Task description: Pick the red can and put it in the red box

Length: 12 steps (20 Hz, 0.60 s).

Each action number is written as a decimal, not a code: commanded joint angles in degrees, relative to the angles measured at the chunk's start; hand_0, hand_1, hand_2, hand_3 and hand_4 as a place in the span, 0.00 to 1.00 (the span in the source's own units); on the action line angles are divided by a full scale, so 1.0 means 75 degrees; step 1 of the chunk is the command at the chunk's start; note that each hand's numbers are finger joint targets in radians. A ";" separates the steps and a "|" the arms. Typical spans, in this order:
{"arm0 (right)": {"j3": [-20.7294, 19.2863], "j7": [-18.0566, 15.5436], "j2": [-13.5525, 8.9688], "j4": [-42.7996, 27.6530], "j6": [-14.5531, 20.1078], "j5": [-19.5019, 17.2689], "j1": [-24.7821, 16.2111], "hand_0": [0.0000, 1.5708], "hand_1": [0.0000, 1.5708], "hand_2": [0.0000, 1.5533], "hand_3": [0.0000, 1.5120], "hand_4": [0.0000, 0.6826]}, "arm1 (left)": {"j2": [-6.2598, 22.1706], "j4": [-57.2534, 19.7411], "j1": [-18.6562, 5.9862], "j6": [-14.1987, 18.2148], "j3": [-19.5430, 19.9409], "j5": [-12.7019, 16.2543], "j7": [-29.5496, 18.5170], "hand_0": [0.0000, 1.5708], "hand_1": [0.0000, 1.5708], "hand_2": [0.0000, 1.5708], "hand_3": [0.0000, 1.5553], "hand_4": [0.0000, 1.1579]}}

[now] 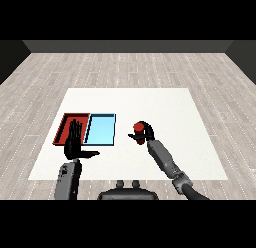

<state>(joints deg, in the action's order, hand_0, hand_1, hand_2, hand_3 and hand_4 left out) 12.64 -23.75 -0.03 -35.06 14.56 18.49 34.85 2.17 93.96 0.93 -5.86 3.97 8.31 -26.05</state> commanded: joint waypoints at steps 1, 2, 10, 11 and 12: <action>0.0058 0.0150 0.0003 0.0180 0.0197 -0.0009 0.0186 0.99 0.99 0.95 0.93 0.81 | -0.0251 0.0123 0.0240 0.0174 -0.0314 -0.0265 -0.0122 0.00 0.00 0.00 0.00 0.00; 0.0045 0.0003 0.0003 0.0030 0.0073 -0.0190 -0.0023 0.99 0.99 0.95 0.93 0.82 | 0.0085 -0.0063 -0.0317 0.0004 0.0118 0.0100 0.0141 0.00 0.00 0.00 0.00 0.00; 0.0030 0.0027 -0.0152 -0.1500 0.0442 -0.0505 -0.0571 0.98 0.98 0.95 0.91 0.86 | 0.0074 -0.0452 -0.0584 -0.0020 0.0146 0.0111 0.0054 0.00 0.00 0.00 0.00 0.00; 0.0480 0.0245 0.0000 -0.1553 0.0904 -0.0006 -0.0103 0.98 0.98 0.95 0.91 0.86 | 0.0020 -0.0152 -0.0406 0.0003 0.0025 0.0133 0.0304 0.00 0.00 0.00 0.00 0.00; 0.0198 0.0499 -0.0450 -0.2636 0.0376 -0.0242 -0.0692 0.98 0.98 0.94 0.91 0.85 | -0.0030 -0.0255 0.0116 -0.0209 -0.0141 -0.0046 -0.0291 0.00 0.00 0.00 0.00 0.00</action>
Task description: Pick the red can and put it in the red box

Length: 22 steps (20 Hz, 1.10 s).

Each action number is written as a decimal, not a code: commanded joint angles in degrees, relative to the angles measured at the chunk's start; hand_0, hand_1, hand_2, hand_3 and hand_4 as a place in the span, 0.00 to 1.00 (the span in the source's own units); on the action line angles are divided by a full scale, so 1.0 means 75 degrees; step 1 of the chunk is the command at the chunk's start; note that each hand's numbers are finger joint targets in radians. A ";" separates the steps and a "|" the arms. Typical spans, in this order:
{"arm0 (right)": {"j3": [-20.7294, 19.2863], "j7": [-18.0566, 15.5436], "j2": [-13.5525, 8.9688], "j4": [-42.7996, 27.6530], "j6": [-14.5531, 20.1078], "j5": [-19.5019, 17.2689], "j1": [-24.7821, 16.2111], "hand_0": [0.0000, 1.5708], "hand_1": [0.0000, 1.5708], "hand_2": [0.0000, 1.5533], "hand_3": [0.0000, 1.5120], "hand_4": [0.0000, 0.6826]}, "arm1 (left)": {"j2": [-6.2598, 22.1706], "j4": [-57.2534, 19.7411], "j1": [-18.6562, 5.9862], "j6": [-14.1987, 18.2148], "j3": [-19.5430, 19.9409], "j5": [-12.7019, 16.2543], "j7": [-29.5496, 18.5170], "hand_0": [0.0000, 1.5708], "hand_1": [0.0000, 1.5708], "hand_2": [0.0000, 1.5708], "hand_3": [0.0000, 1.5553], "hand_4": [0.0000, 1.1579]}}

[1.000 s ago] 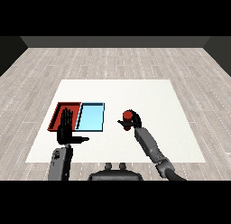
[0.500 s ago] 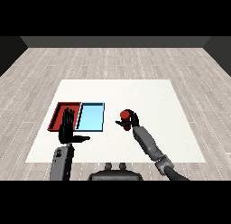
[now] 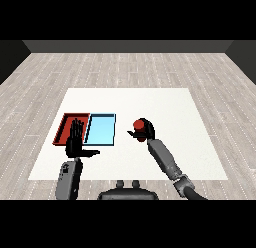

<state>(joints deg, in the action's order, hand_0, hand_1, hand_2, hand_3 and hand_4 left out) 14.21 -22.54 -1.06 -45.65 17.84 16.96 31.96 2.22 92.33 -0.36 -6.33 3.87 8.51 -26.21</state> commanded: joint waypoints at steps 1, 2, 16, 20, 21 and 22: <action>-0.0304 0.0088 -0.0387 -0.0808 -0.0236 -0.0051 -0.0131 0.98 0.98 0.94 0.91 0.85 | 0.0000 0.0058 0.0290 -0.0136 -0.0136 -0.0078 -0.0142 0.00 0.00 0.00 0.00 0.00; 0.0127 0.0749 -0.0273 -0.1975 0.0191 -0.0278 -0.0618 0.98 0.98 0.94 0.91 0.85 | -0.0099 -0.0058 -0.0037 0.0044 -0.0142 -0.0108 -0.0050 0.00 0.00 0.00 0.00 0.00; 0.0203 0.1019 0.0111 -0.4055 0.0651 -0.0972 -0.0746 0.95 0.95 0.93 0.92 0.92 | -0.0292 0.1002 -0.0317 0.0725 -0.1725 -0.0897 0.1766 0.00 0.00 0.00 0.00 0.00; 0.0267 0.1097 0.0129 -0.3955 0.0977 -0.0983 -0.0255 0.93 0.93 0.91 0.92 0.93 | -0.0197 0.1408 0.0026 0.0579 -0.1748 -0.0832 0.1836 0.00 0.00 0.00 0.00 0.00; 0.0059 0.0893 0.0131 -0.3617 0.0615 -0.1175 -0.0197 0.93 0.93 0.91 0.92 0.93 | -0.0294 0.1221 -0.0448 0.1260 -0.2264 -0.0985 0.2139 0.00 0.00 0.00 0.00 0.00; 0.0386 0.1032 0.0133 -0.4411 0.0843 -0.1191 -0.0883 0.92 0.92 0.91 0.92 0.93 | -0.0294 0.0151 -0.1048 0.1428 -0.2241 -0.0992 0.1732 0.00 0.00 0.00 0.00 0.00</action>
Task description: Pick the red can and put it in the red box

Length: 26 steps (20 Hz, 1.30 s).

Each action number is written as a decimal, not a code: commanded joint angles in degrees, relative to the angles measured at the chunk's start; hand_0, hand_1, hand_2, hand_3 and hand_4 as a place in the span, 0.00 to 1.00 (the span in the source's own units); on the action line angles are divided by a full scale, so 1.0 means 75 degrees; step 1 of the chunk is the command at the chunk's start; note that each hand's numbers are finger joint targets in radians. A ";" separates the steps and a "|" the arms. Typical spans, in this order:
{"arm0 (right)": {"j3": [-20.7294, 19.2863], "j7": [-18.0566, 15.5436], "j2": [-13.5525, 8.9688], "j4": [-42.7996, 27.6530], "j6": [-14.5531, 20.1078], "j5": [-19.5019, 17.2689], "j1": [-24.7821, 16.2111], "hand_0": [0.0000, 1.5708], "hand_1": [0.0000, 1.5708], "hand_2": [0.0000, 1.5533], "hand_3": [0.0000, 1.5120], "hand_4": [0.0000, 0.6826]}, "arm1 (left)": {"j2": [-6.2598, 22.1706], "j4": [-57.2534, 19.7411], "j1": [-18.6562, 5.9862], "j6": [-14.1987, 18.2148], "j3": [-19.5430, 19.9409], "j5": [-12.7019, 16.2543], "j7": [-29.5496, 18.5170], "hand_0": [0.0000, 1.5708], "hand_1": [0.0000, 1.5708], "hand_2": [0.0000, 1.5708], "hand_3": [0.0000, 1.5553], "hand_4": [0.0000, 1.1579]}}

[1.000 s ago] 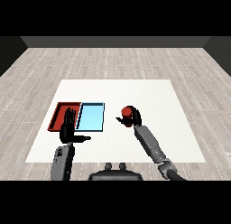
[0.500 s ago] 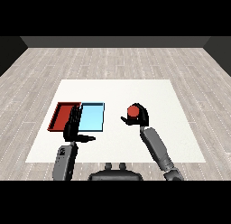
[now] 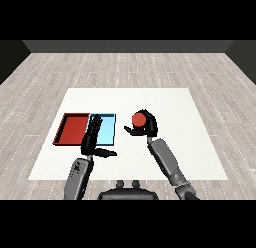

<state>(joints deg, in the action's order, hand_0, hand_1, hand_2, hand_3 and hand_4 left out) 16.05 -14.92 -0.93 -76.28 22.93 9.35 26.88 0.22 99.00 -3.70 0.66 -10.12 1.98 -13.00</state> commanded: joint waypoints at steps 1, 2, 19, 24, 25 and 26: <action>0.0009 0.0346 0.0114 -0.0618 0.0143 -0.0250 -0.0145 0.92 0.92 0.90 0.91 0.92 | -0.0028 -0.0035 -0.0569 0.0680 -0.0785 -0.0194 0.0753 0.00 0.00 0.00 0.00 0.00; -0.0055 0.0204 -0.0057 -0.1112 -0.0103 -0.0235 -0.0500 0.92 0.92 0.91 0.91 0.91 | -0.0028 -0.0189 -0.0117 0.0386 -0.0607 -0.0246 0.0196 0.00 0.00 0.00 0.00 0.00; 0.0252 -0.0408 0.0122 -0.1322 -0.0278 -0.0244 -0.0637 0.93 0.93 0.93 0.92 0.96 | -0.0029 -0.2436 -0.1188 0.1567 -0.1596 0.0273 -0.0215 0.00 0.00 0.00 0.00 0.00; 0.0783 -0.0012 0.0123 -0.1580 0.0218 -0.0430 -0.0451 0.93 0.93 0.92 0.92 0.96 | -0.0029 -0.1568 -0.0659 0.1614 -0.1896 0.0249 0.0533 0.00 0.00 0.00 0.00 0.00; 0.1159 0.0341 0.0123 -0.2106 0.0483 -0.0616 -0.0650 0.93 0.93 0.92 0.92 0.96 | -0.0029 -0.2306 -0.1343 0.1456 -0.1637 0.0538 0.0191 0.00 0.00 0.00 0.00 0.00; 0.0975 -0.0724 0.0123 -0.1074 0.0318 -0.0138 -0.0631 0.93 0.93 0.92 0.92 0.96 | -0.0029 -0.2348 -0.1262 0.1885 -0.2054 0.0582 0.0048 0.00 0.00 0.00 0.00 0.00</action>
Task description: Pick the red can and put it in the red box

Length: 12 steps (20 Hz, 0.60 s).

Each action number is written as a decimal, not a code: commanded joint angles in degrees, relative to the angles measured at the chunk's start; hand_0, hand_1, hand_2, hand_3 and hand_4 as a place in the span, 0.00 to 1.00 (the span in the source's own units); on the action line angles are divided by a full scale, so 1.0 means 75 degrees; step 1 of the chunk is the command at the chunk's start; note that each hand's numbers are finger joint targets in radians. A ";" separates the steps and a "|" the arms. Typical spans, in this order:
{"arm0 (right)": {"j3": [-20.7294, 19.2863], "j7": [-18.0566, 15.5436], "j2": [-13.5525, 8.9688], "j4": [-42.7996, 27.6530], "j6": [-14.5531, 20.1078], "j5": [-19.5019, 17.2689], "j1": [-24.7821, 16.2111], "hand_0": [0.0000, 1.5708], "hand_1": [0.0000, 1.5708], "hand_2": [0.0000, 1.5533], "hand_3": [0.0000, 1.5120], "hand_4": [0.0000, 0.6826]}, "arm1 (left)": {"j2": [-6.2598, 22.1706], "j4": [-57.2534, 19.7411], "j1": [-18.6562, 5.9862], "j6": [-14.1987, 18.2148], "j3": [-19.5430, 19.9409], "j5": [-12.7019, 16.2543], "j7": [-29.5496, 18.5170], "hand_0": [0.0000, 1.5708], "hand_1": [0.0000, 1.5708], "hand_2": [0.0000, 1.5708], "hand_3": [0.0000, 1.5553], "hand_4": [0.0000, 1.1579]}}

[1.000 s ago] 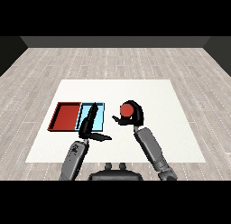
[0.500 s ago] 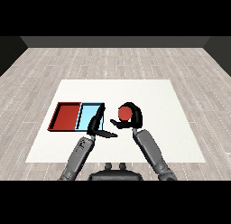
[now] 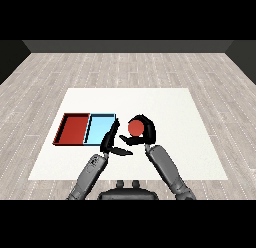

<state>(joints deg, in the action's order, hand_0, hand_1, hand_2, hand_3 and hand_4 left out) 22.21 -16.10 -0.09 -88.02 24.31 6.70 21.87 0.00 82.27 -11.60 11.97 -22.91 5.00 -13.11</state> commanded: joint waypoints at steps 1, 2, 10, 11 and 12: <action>0.0419 -0.0565 0.0012 0.0207 0.0082 0.0167 -0.0163 0.93 0.93 0.92 0.92 0.97 | -0.0001 -0.1102 -0.0582 0.0400 -0.0434 0.0555 -0.0502 0.00 0.00 0.00 0.00 0.00; 0.0455 -0.0441 0.0012 0.0551 0.0380 0.0261 0.0431 0.93 0.93 0.92 0.92 0.97 | -0.0001 -0.0530 -0.0647 0.0415 -0.0215 0.0505 0.0049 0.00 0.00 0.00 0.00 0.00; 0.0725 -0.0406 0.0012 0.0063 0.0370 0.0477 -0.0013 0.92 0.92 0.92 0.92 0.96 | 0.0000 -0.1044 -0.0946 0.1018 -0.0871 0.0991 -0.0462 0.00 0.00 0.00 0.00 0.00; 0.0565 -0.0702 0.0012 0.0840 0.0307 0.0916 0.0689 0.93 0.93 0.92 0.93 0.96 | 0.0000 -0.0655 -0.0297 -0.0130 -0.0208 0.0759 -0.0436 0.00 0.00 0.00 0.00 0.00; 0.0458 -0.0160 0.0012 -0.0197 0.0024 0.0648 -0.0053 0.94 0.94 0.92 0.93 0.94 | 0.0000 -0.0898 -0.0830 0.0772 -0.0880 0.0932 -0.0468 0.00 0.00 0.00 0.00 0.00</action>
<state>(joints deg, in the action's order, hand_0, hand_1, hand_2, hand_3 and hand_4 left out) 25.94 -18.85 -0.02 -86.74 25.82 10.36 22.67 0.06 76.81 -16.32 14.27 -25.69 10.25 -15.10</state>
